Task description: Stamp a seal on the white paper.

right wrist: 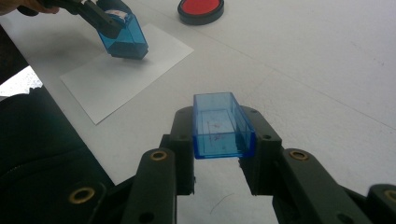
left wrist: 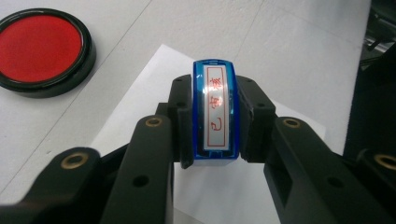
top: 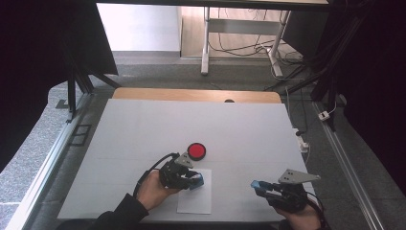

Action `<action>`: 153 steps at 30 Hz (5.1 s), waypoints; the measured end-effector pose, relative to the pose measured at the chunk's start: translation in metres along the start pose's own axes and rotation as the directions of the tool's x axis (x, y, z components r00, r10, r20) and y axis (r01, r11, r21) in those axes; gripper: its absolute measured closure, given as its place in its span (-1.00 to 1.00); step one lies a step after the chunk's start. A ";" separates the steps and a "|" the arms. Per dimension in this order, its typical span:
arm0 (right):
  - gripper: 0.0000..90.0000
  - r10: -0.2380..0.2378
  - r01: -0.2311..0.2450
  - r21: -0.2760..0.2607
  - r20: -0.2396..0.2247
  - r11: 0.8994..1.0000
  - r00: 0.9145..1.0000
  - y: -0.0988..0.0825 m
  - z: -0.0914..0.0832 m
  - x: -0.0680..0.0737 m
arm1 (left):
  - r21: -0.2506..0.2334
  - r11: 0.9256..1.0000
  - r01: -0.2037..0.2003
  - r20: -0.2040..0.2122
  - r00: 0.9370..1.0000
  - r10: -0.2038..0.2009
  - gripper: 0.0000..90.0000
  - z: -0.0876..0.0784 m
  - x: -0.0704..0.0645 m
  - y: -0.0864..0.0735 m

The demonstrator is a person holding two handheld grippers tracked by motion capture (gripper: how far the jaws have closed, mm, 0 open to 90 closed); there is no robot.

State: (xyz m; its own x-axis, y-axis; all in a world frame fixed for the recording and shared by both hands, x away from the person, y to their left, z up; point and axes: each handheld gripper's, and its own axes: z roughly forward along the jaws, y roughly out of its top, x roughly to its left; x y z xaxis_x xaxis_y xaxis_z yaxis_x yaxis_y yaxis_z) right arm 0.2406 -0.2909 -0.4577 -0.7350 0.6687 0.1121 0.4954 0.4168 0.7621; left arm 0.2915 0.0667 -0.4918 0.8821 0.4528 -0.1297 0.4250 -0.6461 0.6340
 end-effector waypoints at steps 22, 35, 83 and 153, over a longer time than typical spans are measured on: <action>0.52 -0.004 0.004 0.008 0.000 1.000 1.000 0.000 0.000 0.000 | 0.037 0.998 -0.055 -0.060 0.997 0.057 0.56 0.007 -0.012 -0.002; 0.52 -0.004 0.004 0.011 0.000 1.000 1.000 0.000 0.001 0.000 | -0.002 0.998 0.059 0.024 0.998 -0.059 0.56 0.007 0.004 -0.006; 0.52 -0.007 0.007 0.010 0.001 1.000 1.000 0.000 0.001 0.001 | 0.061 0.998 -0.032 -0.027 0.999 0.034 0.52 0.014 -0.005 -0.002; 0.52 -0.003 0.003 0.015 -0.013 1.000 1.000 0.001 0.001 -0.001 | -0.236 0.971 0.031 0.158 0.987 0.007 0.54 -0.076 0.015 0.006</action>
State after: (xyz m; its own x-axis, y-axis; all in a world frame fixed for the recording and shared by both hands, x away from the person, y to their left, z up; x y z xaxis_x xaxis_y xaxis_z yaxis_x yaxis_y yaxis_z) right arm 0.2418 -0.2904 -0.4581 -0.7424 0.6594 0.1184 0.5002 0.4281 0.7527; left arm 0.2917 0.1168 -0.4320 0.9060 0.3454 -0.2445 0.3922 -0.4682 0.7918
